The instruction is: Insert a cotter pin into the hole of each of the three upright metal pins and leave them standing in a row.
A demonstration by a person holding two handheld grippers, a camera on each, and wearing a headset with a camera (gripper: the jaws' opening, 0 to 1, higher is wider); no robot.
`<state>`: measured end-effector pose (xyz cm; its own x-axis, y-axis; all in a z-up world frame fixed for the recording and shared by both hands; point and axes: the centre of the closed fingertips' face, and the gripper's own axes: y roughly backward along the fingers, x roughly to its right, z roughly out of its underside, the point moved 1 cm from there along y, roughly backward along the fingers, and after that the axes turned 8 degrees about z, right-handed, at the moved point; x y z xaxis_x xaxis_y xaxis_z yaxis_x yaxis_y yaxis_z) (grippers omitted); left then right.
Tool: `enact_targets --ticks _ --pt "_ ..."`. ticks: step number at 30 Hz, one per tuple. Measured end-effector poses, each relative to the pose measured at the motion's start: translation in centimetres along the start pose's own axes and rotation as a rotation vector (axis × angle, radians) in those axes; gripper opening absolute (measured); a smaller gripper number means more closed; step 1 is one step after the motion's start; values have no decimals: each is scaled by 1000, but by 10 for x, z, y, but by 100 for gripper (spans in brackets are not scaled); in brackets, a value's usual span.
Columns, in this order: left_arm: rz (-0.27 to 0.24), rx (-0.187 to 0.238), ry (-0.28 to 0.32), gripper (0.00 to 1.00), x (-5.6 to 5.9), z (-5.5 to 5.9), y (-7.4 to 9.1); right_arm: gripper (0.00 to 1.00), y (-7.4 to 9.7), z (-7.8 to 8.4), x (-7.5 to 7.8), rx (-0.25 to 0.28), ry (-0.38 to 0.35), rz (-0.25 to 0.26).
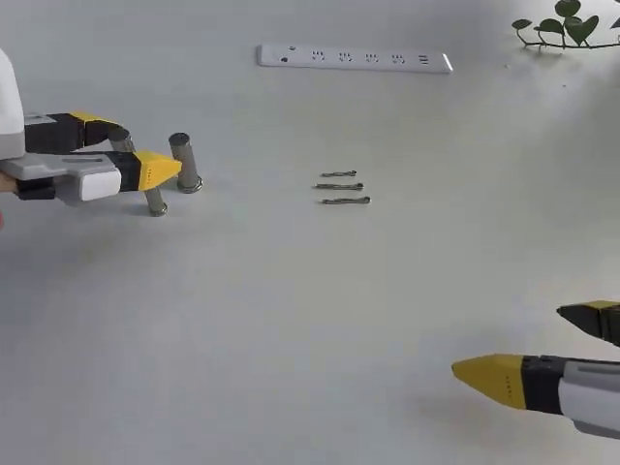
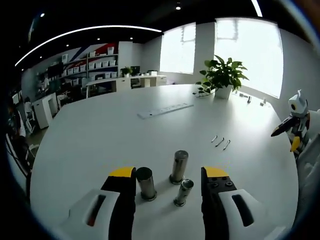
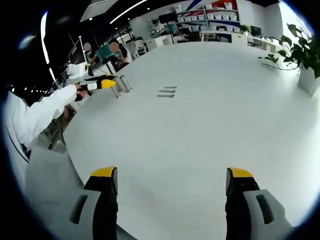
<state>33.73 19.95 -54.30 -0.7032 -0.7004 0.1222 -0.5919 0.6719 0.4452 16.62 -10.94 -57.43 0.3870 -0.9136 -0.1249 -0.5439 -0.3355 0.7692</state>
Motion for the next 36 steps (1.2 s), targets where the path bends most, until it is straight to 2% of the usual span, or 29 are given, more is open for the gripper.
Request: enact_targets --ticks 3,12,15,22,26,27,30,31,32,34,36 --pt "-9 -10 -9 48 -6 4 0 88 0 1 0 -2 1 0" --pt "-16 3 1 44 -20 5 -1 87 -2 3 0 -8 1 -1" --pt "-21 6 0 43 -16 3 -2 87 -2 4 -2 -10 1 -4" --pt "-19 31 20 42 -23 1 -2 87 -3 5 -3 -15 3 -8" --pt "-11 27 4 44 -23 3 -1 87 -3 5 -4 -16 2 -11" --pt "-12 29 6 44 -19 2 -1 87 -3 5 -4 -17 3 -13" --pt "-16 44 21 44 -21 1 0 87 -4 5 -5 -18 6 -15" --pt "-19 49 21 44 -14 -1 0 86 -4 6 -5 -18 6 -16" --pt "-23 56 22 44 -13 -3 0 86 -4 6 -5 -19 7 -17" --pt "-26 68 27 43 -14 -6 1 86 -4 6 -5 -19 7 -17" --pt "-33 85 34 42 -20 -8 2 86 -4 6 -5 -18 6 -16"
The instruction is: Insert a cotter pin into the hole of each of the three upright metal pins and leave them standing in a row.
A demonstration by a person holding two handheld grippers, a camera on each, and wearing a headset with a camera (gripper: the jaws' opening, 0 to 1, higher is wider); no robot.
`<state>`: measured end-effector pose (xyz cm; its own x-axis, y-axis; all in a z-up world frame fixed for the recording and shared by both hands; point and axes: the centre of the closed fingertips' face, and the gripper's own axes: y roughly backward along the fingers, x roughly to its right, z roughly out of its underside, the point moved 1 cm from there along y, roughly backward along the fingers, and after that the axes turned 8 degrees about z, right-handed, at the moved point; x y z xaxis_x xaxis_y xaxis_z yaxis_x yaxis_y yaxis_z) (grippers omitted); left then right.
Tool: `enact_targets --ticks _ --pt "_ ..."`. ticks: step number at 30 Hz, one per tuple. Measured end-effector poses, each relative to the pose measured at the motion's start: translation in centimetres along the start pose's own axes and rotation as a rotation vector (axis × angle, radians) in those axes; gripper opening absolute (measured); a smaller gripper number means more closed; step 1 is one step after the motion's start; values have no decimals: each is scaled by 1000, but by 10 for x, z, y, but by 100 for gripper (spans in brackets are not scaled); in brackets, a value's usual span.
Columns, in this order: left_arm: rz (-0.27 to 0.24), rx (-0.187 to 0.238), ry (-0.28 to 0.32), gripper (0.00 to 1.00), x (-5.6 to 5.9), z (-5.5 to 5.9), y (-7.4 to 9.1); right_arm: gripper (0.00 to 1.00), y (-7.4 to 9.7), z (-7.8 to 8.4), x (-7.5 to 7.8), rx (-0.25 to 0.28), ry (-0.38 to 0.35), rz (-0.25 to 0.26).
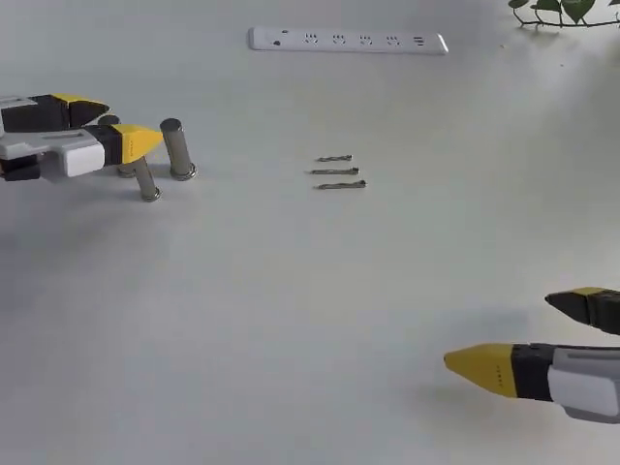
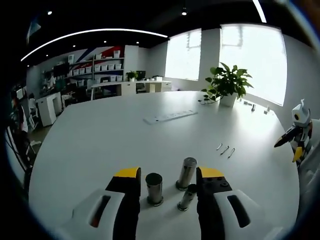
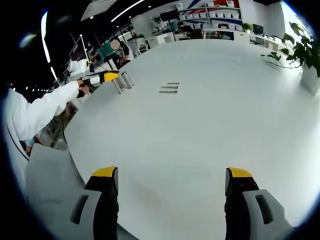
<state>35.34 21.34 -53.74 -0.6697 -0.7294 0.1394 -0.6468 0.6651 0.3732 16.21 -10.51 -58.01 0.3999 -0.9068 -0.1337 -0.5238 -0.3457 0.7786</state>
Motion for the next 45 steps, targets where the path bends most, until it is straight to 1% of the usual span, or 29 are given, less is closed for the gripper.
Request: enact_targets --ticks 3,7,9,12,16,18,20,22,24,25,27,29,32,34,35,37,39,40,41,45 --pt "-13 0 3 40 -11 2 0 86 0 0 0 0 -3 1" --pt "-22 -10 17 37 -18 7 2 86 0 0 1 -1 -3 2" --pt "-35 -16 21 36 -23 10 2 86 0 0 1 -1 -4 2" --pt "-37 -9 31 35 -26 11 3 86 0 1 1 -4 -4 3" --pt "-40 -16 33 32 -29 14 1 85 -1 2 1 -6 -6 5" --pt "-43 -23 33 32 -30 16 1 85 -1 2 2 -7 -6 5" --pt "-39 -32 33 29 -30 19 0 85 -1 2 2 -9 -7 6" --pt "-40 -35 32 26 -29 20 0 85 -1 2 2 -9 -5 7" --pt "-40 -37 33 26 -30 21 -1 85 -1 3 2 -9 -7 8" --pt "-32 -42 40 25 -29 23 -1 85 -1 3 2 -10 -8 8" --pt "-27 -51 42 21 -28 25 -1 85 -1 4 1 -13 -7 7" --pt "-29 -52 38 18 -29 26 -1 85 -2 4 1 -18 -4 8" --pt "-24 -46 51 16 -28 26 -1 85 -2 5 1 -21 -7 7" --pt "-15 -45 29 14 -27 26 -2 85 -3 5 1 -23 -10 10" --pt "-8 -49 28 12 -24 26 -2 85 -3 5 1 -25 -9 11" --pt "-12 -56 2 12 -25 26 -2 85 -3 6 1 -28 -7 9" --pt "-11 -60 -11 11 -24 26 -2 85 -3 6 1 -33 -5 10" --pt "-16 -68 -37 11 -24 26 -2 85 -3 7 1 -34 -3 11" --pt "-16 -70 -43 11 -23 25 -2 85 -3 7 1 -35 -4 12" --pt "-21 -63 -18 11 -22 25 0 85 -4 7 1 -36 -4 12"
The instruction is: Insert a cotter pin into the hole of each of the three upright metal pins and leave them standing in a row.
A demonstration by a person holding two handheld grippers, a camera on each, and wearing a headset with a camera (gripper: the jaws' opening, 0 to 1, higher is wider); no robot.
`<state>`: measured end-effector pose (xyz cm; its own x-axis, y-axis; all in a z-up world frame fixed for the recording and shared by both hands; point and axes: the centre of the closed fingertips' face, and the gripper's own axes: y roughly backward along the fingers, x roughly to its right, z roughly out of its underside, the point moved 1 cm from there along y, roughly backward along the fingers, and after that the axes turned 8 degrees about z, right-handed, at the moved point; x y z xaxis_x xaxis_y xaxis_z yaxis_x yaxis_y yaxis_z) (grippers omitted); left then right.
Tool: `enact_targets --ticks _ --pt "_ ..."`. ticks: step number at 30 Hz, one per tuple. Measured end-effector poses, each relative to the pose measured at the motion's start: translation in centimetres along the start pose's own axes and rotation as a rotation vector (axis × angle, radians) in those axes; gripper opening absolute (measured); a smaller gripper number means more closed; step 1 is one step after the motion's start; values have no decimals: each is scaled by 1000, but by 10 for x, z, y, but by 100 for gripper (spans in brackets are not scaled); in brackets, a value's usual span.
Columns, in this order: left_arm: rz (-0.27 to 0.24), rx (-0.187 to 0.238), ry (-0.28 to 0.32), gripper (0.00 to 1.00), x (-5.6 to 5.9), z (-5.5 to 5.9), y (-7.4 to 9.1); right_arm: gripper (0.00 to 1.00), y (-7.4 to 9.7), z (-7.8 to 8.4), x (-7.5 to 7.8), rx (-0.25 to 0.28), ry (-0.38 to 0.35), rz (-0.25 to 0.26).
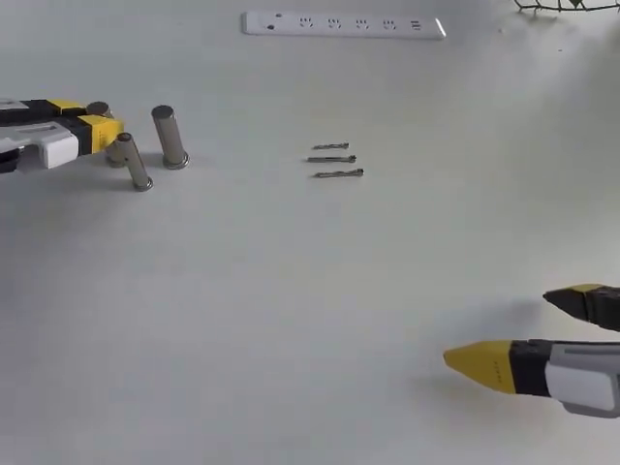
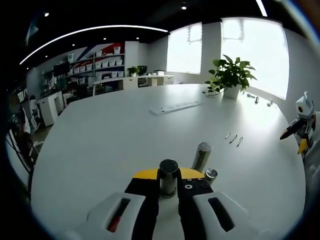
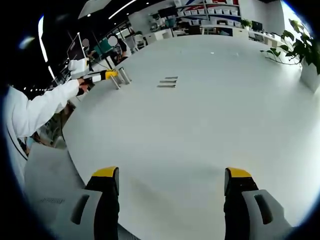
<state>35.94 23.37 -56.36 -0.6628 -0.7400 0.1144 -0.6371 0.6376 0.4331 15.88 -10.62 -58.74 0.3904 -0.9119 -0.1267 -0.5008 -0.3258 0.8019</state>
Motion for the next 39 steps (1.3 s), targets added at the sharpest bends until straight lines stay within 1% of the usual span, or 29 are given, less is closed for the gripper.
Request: enact_targets --ticks 3,4,6,9,11,12,14,18,20,23,25,27,28,29,30,31,32,33,34,36,37,38,39 --pt "-17 -17 -10 10 1 1 3 85 0 -1 0 3 1 0" --pt "-22 -27 -41 10 2 1 5 85 1 -1 0 5 0 1" --pt "-27 -32 -31 10 1 1 7 85 1 -1 0 6 0 0" --pt "-40 -22 -24 10 -1 -2 12 85 1 -2 -1 7 1 0" --pt "-44 -14 -25 10 -1 -7 18 85 1 -2 -2 6 3 -2" --pt "-43 3 -17 10 -2 -12 21 85 1 -2 -2 8 3 -1" --pt "-48 24 1 10 -2 -20 28 85 1 -3 -2 12 0 2" --pt "-48 39 -22 10 0 -32 42 85 1 -3 -3 15 -1 5" --pt "-38 43 -14 10 2 -36 48 85 2 -4 -5 17 1 0" --pt "-27 46 -29 10 9 -41 56 85 3 -5 -8 24 7 -6" --pt "-12 52 -38 10 17 -45 63 85 4 -5 -9 28 10 -6" --pt "-5 56 -41 10 20 -47 66 85 4 -6 -9 34 9 -8" --pt "2 58 -43 10 25 -49 68 85 5 -6 -10 36 8 -9" --pt "5 60 -42 10 28 -50 70 84 5 -6 -10 36 8 -9" --pt "13 63 -45 10 33 -51 71 84 6 -6 -10 36 10 -8" --pt "17 64 -50 10 37 -51 72 84 7 -6 -10 38 12 -9" --pt "25 62 -66 10 43 -51 72 84 8 -6 -10 42 12 -8" --pt "29 61 -66 10 47 -51 72 84 9 -7 -10 49 9 -10" --pt "40 60 -69 10 53 -51 72 84 9 -8 -10 51 8 -11" --pt "63 54 -94 10 65 -51 69 84 10 -8 -9 57 4 -9" --pt "69 52 -100 10 67 -51 68 84 11 -8 -8 57 4 -9" --pt "90 46 -116 10 76 -50 64 84 11 -8 -8 58 4 -8" --pt "93 48 -114 10 78 -51 64 84 11 -8 -8 59 2 -8"
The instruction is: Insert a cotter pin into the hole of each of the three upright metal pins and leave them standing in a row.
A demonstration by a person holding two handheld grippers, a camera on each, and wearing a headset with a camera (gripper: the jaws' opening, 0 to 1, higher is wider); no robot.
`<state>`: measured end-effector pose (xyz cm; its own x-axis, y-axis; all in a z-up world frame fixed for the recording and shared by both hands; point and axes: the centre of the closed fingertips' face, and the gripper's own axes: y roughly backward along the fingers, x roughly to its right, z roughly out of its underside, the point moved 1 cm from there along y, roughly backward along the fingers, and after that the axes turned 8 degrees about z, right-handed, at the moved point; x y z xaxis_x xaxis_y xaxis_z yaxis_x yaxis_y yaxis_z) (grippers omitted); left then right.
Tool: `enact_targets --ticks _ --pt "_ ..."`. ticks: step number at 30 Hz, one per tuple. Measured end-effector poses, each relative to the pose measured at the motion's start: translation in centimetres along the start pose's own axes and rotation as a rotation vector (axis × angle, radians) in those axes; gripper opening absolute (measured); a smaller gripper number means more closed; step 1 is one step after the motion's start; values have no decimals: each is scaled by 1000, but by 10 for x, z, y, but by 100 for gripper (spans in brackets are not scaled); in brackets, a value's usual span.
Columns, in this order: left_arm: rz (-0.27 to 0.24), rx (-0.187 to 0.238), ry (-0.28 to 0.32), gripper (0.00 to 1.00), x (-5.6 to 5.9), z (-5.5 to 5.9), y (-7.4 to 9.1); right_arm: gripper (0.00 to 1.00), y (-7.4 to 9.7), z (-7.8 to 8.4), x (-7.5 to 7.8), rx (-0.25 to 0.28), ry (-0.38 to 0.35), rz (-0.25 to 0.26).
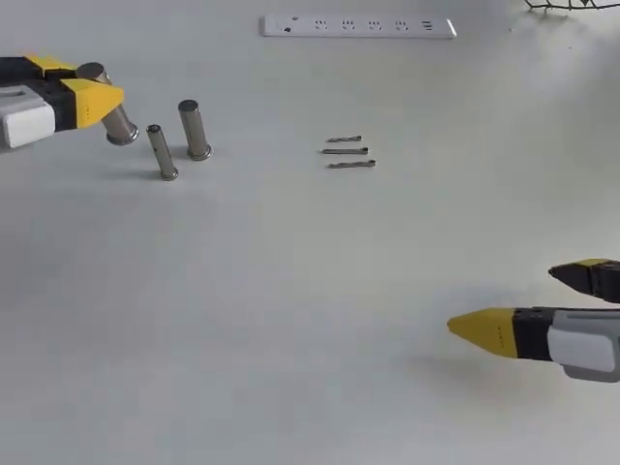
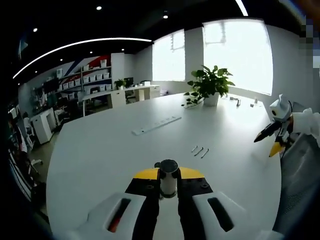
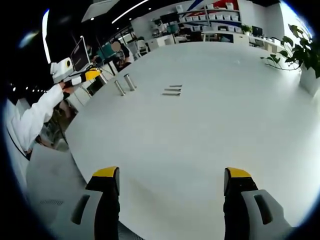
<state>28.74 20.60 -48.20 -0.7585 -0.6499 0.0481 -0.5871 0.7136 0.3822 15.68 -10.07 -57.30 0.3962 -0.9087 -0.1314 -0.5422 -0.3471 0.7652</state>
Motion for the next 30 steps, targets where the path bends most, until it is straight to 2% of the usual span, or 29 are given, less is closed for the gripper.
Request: enact_targets --ticks 1,4,11,14,17,24,28,30 --pt "23 4 7 10 7 -1 -5 84 0 0 0 0 -1 0" --pt "58 4 -4 10 19 0 -15 84 0 0 0 0 -4 -2" --pt "104 5 -1 10 39 1 -36 83 1 -3 -1 11 -11 -9" --pt "134 7 -9 10 49 2 -44 83 1 -3 1 12 -10 -9" --pt "163 -9 -37 10 58 5 -51 83 1 -2 3 10 -12 -7" --pt "193 -33 -50 10 72 12 -64 83 0 -3 5 16 -16 -5" --pt "197 -44 -36 10 75 17 -70 83 -1 -2 3 11 -8 -8" --pt "200 -59 -66 10 77 21 -74 83 -2 -1 3 5 -5 -8"
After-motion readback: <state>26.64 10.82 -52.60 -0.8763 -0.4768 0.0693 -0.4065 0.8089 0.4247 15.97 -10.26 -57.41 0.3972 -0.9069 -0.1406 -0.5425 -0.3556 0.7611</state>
